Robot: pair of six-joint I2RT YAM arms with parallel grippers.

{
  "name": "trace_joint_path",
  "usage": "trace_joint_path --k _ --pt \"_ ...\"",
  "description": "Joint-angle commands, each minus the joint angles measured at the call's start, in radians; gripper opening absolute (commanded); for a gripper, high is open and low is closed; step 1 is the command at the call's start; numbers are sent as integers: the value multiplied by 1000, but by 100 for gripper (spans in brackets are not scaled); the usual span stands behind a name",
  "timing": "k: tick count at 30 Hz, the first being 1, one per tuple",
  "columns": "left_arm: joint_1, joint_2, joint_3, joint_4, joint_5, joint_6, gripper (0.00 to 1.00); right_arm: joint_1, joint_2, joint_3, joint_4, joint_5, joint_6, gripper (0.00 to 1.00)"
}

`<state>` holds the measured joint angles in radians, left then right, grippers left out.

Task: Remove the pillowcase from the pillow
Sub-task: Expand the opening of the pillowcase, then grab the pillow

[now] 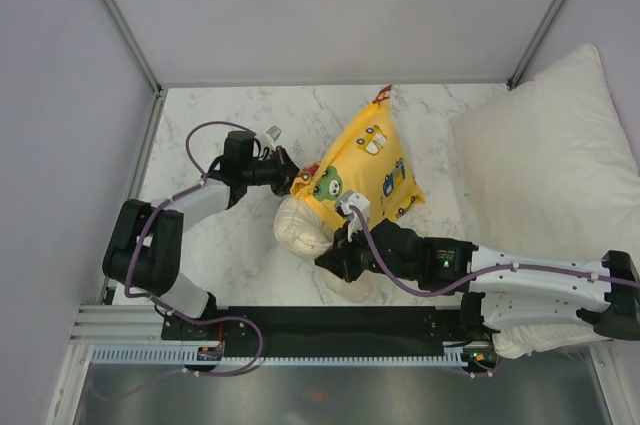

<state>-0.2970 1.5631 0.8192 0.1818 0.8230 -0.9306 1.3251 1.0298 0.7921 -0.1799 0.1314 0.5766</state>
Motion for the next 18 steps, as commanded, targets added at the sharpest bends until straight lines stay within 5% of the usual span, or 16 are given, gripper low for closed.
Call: trace_joint_path --k 1,13,17,18 --pt "127 -55 115 297 -446 38 2 131 -34 62 -156 -426 174 0" --pt "102 -254 -61 94 -395 197 3 34 140 277 -130 184 11 0" --pt "101 -374 -74 -125 -544 256 40 -41 248 338 -99 286 -11 0" --pt "101 -443 -75 -161 -580 262 61 -61 266 344 -90 306 -8 0"
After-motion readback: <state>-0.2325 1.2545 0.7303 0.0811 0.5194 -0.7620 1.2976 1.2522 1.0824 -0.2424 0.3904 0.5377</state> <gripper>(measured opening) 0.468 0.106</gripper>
